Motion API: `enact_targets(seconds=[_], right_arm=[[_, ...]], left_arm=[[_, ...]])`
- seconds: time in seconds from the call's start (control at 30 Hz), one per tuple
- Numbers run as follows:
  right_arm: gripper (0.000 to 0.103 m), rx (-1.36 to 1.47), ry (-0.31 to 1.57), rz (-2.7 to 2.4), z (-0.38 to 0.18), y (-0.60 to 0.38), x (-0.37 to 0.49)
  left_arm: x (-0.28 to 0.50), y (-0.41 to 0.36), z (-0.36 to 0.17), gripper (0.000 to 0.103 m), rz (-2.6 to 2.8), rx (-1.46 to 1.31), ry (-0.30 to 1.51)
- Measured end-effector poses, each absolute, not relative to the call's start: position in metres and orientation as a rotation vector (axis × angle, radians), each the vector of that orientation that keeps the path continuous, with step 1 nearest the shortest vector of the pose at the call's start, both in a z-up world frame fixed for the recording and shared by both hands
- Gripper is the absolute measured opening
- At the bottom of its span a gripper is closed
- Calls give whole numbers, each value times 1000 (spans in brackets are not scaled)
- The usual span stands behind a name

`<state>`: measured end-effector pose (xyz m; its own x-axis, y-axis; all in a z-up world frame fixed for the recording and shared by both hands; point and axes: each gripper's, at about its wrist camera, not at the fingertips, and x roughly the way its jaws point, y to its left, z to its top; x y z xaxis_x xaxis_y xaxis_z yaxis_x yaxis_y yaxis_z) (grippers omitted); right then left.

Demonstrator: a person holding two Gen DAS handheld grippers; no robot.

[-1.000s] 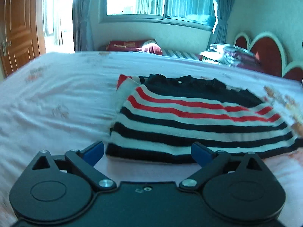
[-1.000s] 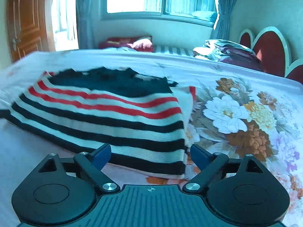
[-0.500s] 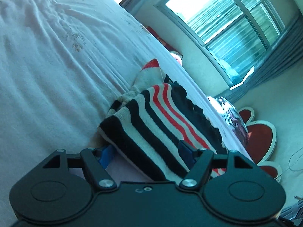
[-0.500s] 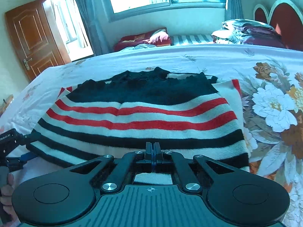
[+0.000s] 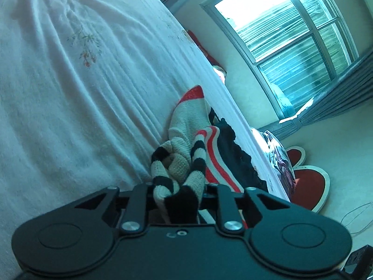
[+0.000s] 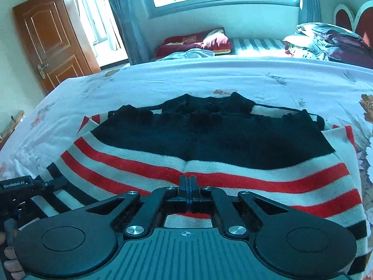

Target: Fold small clothes

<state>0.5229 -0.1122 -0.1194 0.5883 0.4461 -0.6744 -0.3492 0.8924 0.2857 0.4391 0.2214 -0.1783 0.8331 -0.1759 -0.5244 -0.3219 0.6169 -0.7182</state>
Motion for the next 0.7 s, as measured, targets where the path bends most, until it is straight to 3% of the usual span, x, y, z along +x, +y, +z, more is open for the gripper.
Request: enact_targets(seconds=[0.13, 0.43, 0.7], right_arm=[[0, 44, 906, 446, -143, -97, 533], [0, 77, 883, 450, -148, -103, 531], [0, 116, 891, 485, -148, -110, 536]], left_arm=[[437, 216, -170, 18, 81, -854, 595], [440, 213, -177, 18, 119, -866, 626], [441, 198, -151, 17, 164, -798, 624]])
